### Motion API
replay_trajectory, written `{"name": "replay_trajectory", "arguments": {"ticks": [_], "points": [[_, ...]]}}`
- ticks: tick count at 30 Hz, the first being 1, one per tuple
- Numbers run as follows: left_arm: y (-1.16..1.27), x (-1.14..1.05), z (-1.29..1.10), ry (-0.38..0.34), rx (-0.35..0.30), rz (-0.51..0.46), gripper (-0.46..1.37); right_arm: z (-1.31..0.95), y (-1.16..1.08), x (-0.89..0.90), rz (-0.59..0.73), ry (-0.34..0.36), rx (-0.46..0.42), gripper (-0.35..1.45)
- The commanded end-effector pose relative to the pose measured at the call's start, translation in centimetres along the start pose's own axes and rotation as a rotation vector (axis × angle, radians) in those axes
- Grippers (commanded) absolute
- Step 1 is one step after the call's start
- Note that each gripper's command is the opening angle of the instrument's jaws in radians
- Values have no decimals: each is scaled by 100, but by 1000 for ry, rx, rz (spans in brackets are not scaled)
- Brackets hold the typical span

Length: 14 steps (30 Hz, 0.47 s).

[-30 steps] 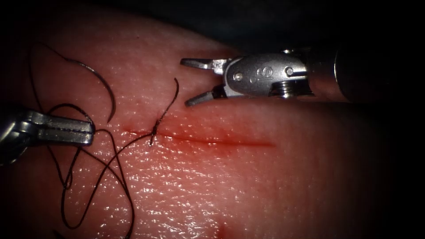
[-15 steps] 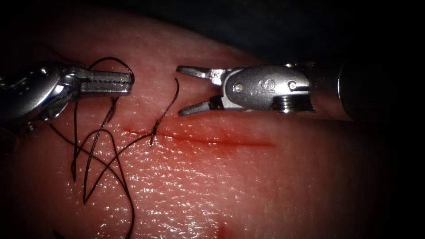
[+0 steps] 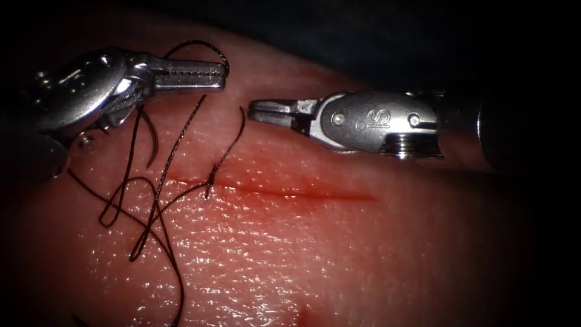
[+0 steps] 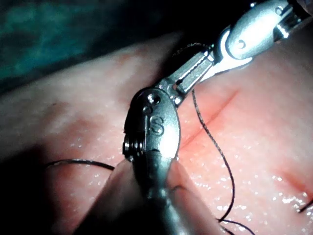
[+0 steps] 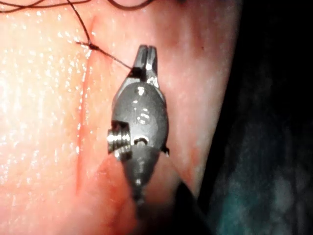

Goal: Wound Closure
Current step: With the left hand, loop the suture counter clockwise around the right tool.

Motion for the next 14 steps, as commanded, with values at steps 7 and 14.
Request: {"name": "replay_trajectory", "arguments": {"ticks": [7,14], "points": [[1,-6,1,-9,-16,9,-35,1,-2,1,1,15,-9,-35],[0,-7,1,-8,-16,4,-35,0,-4,1,1,20,-12,-35]]}}
